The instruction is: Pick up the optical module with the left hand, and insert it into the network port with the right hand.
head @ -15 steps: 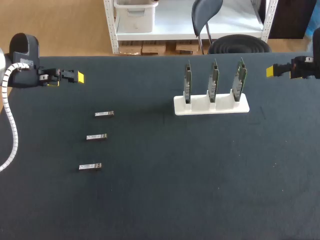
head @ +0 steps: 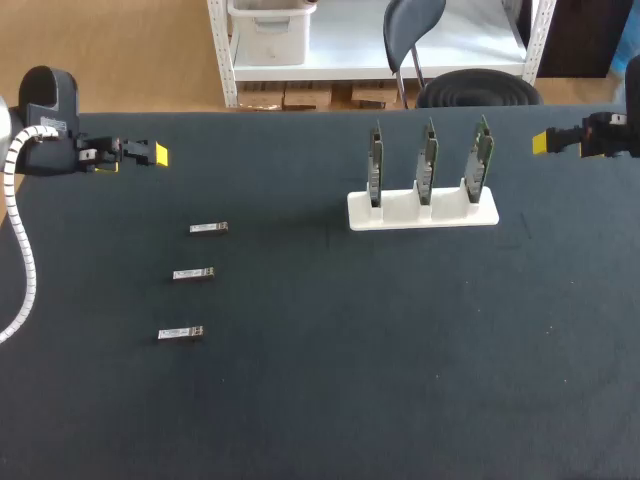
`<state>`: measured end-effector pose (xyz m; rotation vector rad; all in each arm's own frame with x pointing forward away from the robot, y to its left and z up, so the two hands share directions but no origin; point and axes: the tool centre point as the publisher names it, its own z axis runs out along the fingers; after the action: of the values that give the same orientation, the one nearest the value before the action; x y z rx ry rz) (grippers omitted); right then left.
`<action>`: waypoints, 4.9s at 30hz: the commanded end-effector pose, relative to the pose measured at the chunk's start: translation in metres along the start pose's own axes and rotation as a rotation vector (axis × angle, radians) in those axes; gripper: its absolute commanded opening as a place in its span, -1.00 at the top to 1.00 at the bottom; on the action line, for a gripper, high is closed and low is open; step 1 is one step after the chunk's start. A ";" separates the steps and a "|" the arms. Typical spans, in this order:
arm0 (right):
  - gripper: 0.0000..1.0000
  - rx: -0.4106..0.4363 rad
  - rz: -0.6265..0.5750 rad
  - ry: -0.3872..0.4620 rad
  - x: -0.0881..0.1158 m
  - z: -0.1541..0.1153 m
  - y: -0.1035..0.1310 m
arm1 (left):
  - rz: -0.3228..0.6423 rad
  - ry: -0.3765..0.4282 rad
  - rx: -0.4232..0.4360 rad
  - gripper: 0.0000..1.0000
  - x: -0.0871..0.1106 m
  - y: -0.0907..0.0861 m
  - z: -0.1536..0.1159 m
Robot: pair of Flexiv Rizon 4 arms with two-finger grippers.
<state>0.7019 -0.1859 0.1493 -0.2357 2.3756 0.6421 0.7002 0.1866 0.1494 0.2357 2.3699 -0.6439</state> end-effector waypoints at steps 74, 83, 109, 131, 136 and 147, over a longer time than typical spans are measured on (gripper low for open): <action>-1.00 0.008 0.001 -0.001 0.001 -0.001 0.002 | 1.026 0.677 0.173 -1.00 0.017 0.046 0.100; -1.00 0.008 0.001 -0.001 0.001 -0.001 0.002 | 1.091 0.784 0.211 -1.00 0.045 0.042 0.108; -1.00 0.008 0.001 -0.001 0.001 -0.001 0.002 | 1.115 0.809 0.132 -1.00 0.086 0.049 0.137; -1.00 0.008 0.001 -0.001 0.001 -0.001 0.002 | 1.116 0.845 0.103 1.00 0.094 0.055 0.144; -1.00 0.008 0.001 -0.001 0.001 -0.001 0.002 | 1.103 0.830 0.094 1.00 0.093 0.055 0.144; -1.00 0.008 0.001 -0.001 0.001 -0.001 0.002 | 0.854 0.629 0.034 1.00 0.056 0.045 0.143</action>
<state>0.7019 -0.1859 0.1493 -0.2357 2.3756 0.6421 0.7519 0.1467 -0.0040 1.6380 2.4694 -0.1531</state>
